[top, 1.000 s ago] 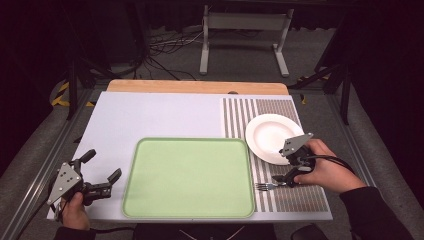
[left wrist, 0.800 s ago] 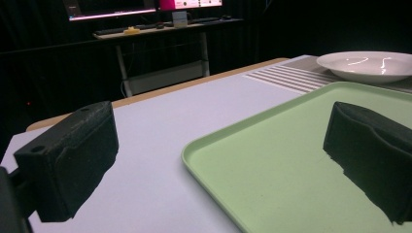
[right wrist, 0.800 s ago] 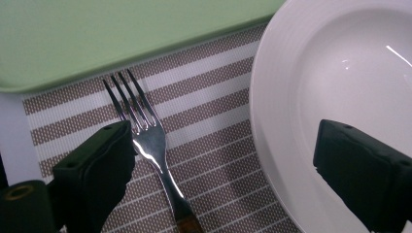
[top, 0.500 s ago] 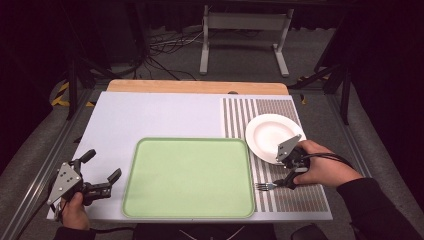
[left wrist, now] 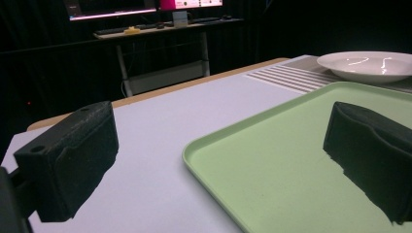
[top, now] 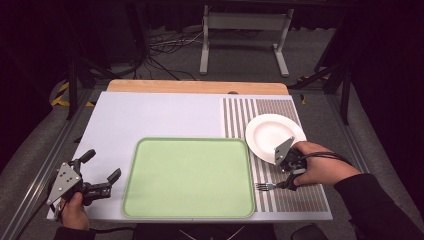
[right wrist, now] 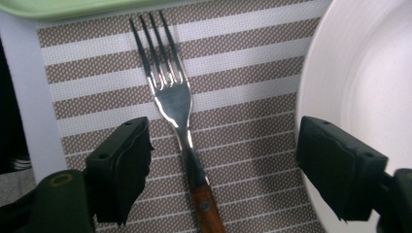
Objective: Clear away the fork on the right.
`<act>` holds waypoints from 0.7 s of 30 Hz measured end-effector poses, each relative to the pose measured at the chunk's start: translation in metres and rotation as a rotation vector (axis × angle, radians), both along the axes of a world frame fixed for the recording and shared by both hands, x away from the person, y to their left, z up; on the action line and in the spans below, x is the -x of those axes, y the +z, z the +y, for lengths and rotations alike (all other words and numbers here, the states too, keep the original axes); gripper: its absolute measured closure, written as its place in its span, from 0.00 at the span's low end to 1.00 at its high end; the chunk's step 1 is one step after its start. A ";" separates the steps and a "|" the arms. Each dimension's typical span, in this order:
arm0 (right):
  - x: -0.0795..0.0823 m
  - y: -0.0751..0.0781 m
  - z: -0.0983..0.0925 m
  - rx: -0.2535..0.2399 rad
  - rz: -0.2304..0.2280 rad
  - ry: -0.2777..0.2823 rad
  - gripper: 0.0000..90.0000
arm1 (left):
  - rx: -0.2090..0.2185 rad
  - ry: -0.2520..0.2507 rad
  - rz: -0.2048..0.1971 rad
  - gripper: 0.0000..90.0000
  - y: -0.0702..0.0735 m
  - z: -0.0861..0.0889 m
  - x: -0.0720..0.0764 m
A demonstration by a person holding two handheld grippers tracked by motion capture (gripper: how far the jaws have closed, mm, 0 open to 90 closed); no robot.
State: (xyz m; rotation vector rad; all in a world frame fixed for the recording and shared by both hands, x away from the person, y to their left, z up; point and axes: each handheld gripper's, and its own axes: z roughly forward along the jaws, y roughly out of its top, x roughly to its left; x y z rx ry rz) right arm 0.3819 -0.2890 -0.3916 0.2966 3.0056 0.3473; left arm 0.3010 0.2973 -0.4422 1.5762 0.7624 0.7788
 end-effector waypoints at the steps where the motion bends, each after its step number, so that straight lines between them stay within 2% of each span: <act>1: 0.001 0.000 0.000 0.006 0.006 -0.005 0.24 | -0.001 0.000 0.000 0.00 0.000 0.000 0.000; 6: 0.004 -0.003 -0.001 0.027 0.036 0.011 0.26 | -0.005 0.000 0.002 0.00 0.000 0.000 0.000; 10: 0.004 -0.006 -0.001 0.082 0.057 0.023 0.30 | -0.005 0.001 0.000 0.00 0.000 -0.001 0.000; 12: 0.004 -0.007 0.000 0.087 0.062 0.020 0.32 | -0.005 0.001 0.003 0.00 0.000 -0.001 0.000; 13: 0.004 -0.008 0.000 0.109 0.076 0.027 0.34 | -0.005 0.000 0.003 0.00 0.000 0.000 0.000; 17: 0.003 -0.011 0.000 0.136 0.083 0.037 0.38 | -0.006 0.001 0.005 0.00 0.000 0.000 0.000; 18: 0.003 -0.013 0.000 0.148 0.087 0.040 0.43 | -0.005 0.000 0.005 0.00 0.000 0.000 0.000; 21: 0.003 -0.014 0.000 0.170 0.095 0.047 0.49 | -0.006 0.000 0.005 0.00 0.000 0.000 0.000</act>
